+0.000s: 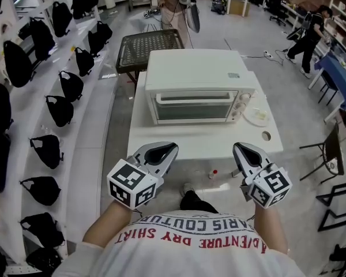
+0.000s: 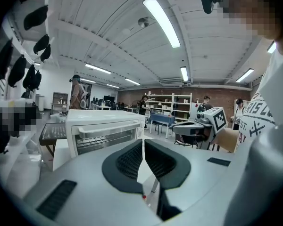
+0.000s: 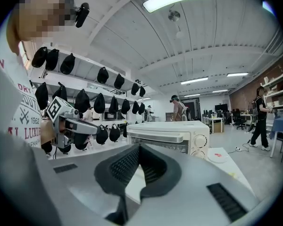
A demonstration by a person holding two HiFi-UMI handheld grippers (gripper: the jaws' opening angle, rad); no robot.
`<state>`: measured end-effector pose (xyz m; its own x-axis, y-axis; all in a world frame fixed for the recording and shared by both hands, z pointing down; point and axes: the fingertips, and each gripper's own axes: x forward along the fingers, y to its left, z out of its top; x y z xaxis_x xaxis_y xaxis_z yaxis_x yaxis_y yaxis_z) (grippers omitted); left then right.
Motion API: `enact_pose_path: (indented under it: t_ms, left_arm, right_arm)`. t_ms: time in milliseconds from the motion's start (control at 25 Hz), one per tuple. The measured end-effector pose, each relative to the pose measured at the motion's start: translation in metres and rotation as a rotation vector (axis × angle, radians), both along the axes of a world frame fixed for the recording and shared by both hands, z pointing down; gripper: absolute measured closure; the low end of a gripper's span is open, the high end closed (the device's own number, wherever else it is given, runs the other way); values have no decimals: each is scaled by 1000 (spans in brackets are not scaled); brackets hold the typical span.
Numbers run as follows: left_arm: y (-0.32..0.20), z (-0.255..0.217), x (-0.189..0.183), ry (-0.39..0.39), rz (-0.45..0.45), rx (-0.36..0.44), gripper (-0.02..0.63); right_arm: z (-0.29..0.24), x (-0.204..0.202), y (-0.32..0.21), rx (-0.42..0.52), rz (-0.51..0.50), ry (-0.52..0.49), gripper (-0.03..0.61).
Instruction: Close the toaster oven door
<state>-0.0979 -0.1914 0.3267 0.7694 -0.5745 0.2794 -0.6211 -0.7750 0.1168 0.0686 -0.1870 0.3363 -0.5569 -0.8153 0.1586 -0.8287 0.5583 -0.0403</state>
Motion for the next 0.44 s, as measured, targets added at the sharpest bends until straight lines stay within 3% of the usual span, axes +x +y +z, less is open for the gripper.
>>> enact_pose_path:
  t_ms: [440]
  left_arm:
    - [-7, -1, 2, -10, -9, 6, 575]
  right_arm:
    - [2, 13, -2, -8, 27, 0, 557]
